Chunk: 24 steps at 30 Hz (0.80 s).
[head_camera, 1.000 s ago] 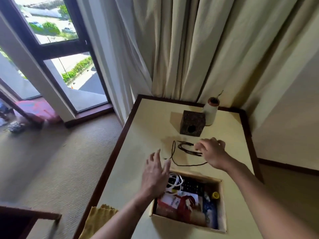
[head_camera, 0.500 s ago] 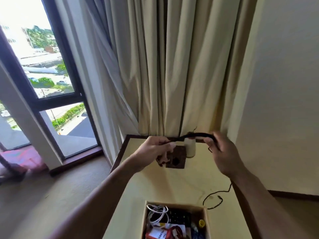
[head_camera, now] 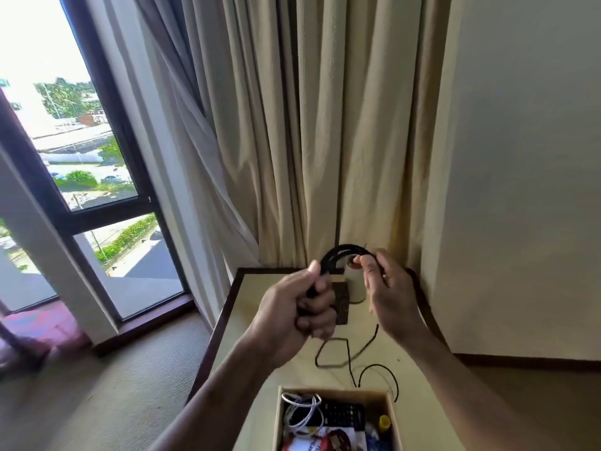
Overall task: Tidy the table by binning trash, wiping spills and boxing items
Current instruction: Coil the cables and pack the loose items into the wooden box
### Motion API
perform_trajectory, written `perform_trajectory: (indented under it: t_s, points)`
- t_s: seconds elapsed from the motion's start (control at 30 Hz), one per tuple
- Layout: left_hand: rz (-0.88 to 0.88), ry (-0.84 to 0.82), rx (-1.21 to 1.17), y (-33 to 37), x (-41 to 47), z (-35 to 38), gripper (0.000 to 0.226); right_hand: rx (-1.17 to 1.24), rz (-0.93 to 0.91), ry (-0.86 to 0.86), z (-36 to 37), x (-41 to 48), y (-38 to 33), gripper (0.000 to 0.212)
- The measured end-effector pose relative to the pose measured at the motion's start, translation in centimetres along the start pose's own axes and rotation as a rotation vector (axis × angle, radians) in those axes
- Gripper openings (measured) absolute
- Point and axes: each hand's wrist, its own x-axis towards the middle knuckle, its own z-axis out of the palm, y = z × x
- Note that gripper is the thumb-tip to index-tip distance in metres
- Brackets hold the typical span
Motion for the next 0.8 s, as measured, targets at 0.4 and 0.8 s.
perform_trajectory:
  t_s: [0.4, 0.8]
  points:
    - [0.369, 0.1, 0.791, 2.8, 5.2, 0.8, 0.025, -0.234, 0.067, -0.272, 2.7, -3.7, -0.9, 0.022]
    - [0.027, -0.025, 1.14, 2.4, 3.1, -1.2, 0.026, -0.461, -0.357, -0.296, -3.1, -1.2, -4.2, 0.013]
